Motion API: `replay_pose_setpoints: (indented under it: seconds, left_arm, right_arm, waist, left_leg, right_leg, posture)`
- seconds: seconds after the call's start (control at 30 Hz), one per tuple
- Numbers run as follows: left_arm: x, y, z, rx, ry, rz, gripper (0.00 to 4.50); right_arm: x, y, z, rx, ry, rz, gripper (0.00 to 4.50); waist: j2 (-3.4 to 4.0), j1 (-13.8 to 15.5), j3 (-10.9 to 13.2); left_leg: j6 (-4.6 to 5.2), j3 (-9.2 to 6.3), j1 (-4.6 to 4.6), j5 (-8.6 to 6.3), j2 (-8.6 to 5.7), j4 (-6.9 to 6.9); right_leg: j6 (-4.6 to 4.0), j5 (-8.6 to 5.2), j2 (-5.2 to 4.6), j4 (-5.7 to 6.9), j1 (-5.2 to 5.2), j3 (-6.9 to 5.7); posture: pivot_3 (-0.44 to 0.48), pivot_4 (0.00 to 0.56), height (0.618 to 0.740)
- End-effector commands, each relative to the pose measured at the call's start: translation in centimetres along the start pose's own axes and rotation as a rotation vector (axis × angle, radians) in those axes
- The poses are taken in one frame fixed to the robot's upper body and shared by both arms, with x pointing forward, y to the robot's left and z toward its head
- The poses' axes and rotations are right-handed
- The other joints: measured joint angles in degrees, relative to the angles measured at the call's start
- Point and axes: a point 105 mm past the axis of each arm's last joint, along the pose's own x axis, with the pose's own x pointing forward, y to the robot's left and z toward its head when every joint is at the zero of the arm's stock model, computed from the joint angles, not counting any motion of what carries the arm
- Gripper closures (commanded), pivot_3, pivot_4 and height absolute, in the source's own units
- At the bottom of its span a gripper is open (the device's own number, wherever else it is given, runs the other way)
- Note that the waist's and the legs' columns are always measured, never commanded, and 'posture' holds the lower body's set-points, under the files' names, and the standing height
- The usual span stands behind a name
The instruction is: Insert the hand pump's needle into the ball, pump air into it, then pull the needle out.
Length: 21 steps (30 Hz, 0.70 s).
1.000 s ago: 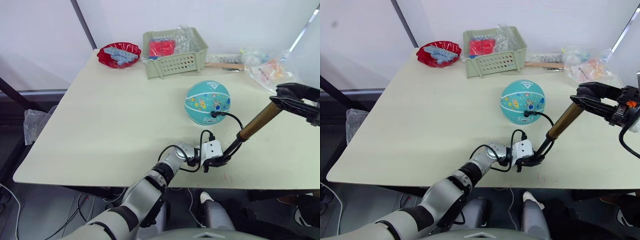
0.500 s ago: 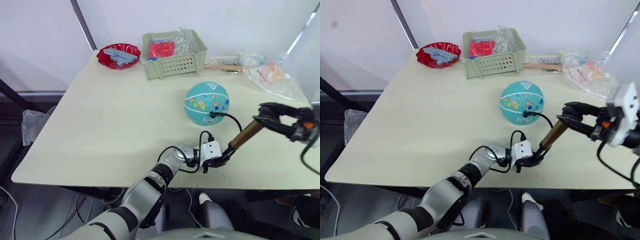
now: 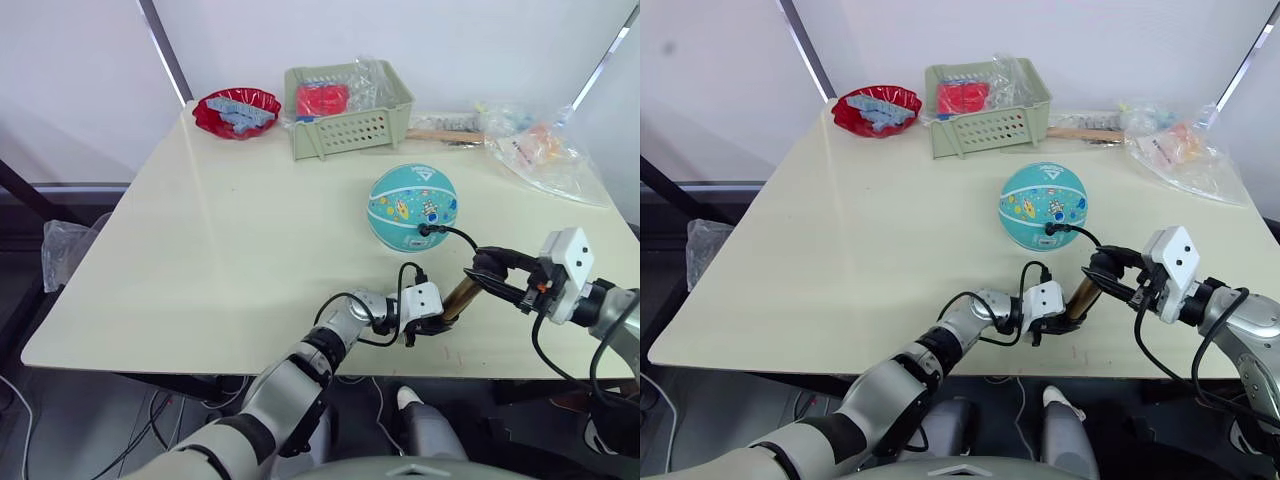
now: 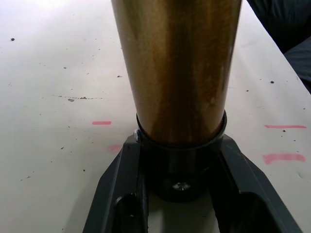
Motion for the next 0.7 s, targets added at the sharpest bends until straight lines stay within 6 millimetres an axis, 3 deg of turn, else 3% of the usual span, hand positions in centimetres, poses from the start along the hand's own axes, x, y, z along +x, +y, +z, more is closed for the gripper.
replay_pose_setpoints:
  seconds: [0.03, 0.17, 0.43, 0.7]
  left_arm:
    - [-1.4, -2.5, -6.3, -0.13, 0.219, -0.054, 3.31]
    - [-1.4, -2.5, -6.3, -0.132, 0.218, -0.054, 3.31]
    - [-1.3, -2.7, -6.3, -0.131, 0.217, -0.06, 3.31]
    - [-1.3, -2.7, -6.3, -0.13, 0.218, -0.061, 3.31]
  right_arm:
    - [-1.5, -1.5, 0.9, 0.004, 0.016, -0.04, 2.82]
    - [-2.3, -1.9, 2.9, 0.002, -0.015, -0.029, 2.82]
    - [-5.4, -3.7, 9.9, -0.024, -0.149, -0.042, 2.82]
    - [-7.2, -4.5, 12.7, -0.02, -0.148, -0.05, 2.82]
  waist:
    - [0.04, 0.0, 0.0]
    - [0.21, 0.1, 0.2]
    - [0.54, 0.2, 0.5]
    - [0.55, 0.2, 0.5]
  left_leg:
    - [0.0, 0.0, -0.01, 0.0, -0.01, 0.0]
    - [0.01, 0.0, -0.05, 0.0, -0.07, 0.0]
    - [0.01, -0.02, -0.14, 0.01, -0.13, 0.01]
    - [0.01, -0.01, -0.16, 0.01, -0.13, 0.01]
  right_leg:
    - [0.02, 0.01, 0.0, 0.0, 0.0, 0.0]
    - [0.1, 0.06, -0.04, 0.0, 0.0, 0.0]
    - [0.12, 0.07, -0.09, 0.0, -0.02, -0.03]
    - [0.11, 0.06, -0.1, -0.01, -0.02, -0.03]
  posture:
    - [0.0, 0.15, 0.737]
    - [0.0, 0.15, 0.737]
    - [0.0, 0.15, 0.737]
    - [0.0, 0.15, 0.737]
